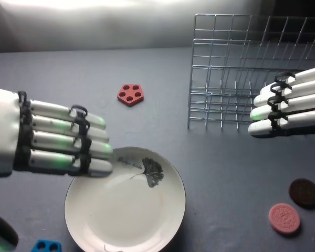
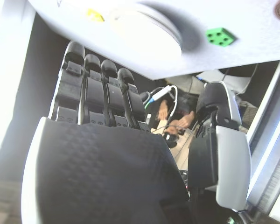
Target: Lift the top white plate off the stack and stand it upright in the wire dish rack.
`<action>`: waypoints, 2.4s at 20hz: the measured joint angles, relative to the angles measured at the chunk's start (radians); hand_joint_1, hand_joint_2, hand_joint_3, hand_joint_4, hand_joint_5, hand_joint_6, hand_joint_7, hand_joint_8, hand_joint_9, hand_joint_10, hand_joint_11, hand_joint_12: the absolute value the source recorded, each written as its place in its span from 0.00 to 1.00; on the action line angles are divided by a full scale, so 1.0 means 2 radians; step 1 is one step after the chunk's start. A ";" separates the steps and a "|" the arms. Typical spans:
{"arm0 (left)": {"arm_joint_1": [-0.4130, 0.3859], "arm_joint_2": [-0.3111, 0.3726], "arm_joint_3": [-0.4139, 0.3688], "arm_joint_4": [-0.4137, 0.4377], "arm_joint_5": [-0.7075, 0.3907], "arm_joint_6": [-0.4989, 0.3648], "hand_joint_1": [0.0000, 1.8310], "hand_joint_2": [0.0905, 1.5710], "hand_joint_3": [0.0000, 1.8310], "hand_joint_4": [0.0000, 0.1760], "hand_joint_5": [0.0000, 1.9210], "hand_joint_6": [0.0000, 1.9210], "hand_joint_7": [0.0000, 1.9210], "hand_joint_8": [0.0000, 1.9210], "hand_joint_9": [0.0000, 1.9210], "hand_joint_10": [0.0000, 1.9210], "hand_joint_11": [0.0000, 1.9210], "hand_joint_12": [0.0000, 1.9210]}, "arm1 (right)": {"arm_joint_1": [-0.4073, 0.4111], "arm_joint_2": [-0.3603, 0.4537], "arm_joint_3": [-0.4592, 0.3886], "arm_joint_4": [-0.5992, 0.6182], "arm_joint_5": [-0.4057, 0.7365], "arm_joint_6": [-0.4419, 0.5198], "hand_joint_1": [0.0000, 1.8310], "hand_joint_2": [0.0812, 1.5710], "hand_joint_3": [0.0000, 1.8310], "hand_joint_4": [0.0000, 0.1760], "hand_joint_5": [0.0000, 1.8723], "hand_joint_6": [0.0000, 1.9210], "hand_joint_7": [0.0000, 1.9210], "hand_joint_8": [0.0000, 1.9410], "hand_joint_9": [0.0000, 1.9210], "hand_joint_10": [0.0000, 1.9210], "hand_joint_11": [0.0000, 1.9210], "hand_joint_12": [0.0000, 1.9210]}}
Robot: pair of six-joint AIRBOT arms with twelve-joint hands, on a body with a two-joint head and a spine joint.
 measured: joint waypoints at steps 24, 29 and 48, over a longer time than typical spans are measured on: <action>0.025 -0.062 0.029 0.101 0.003 0.000 0.19 0.64 0.00 0.00 0.04 0.00 0.03 0.00 0.03 0.00 0.04 0.04 | -0.019 -0.018 -0.023 0.034 0.009 -0.005 0.24 0.70 0.00 0.00 0.04 0.00 0.03 0.00 0.04 0.00 0.06 0.02; 0.030 -0.072 0.029 0.125 0.003 0.001 0.18 0.64 0.00 0.00 0.04 0.00 0.03 0.00 0.04 0.00 0.04 0.04 | -0.037 -0.046 0.005 0.026 0.012 -0.005 0.22 0.70 0.00 0.00 0.03 0.00 0.02 0.00 0.03 0.00 0.06 0.02; 0.038 -0.116 0.055 0.104 0.136 0.002 0.20 0.63 0.00 0.00 0.06 0.00 0.06 0.00 0.06 0.00 0.05 0.04 | -0.033 -0.082 0.001 0.039 0.091 -0.005 0.23 0.70 0.00 0.00 0.04 0.00 0.03 0.00 0.04 0.00 0.07 0.02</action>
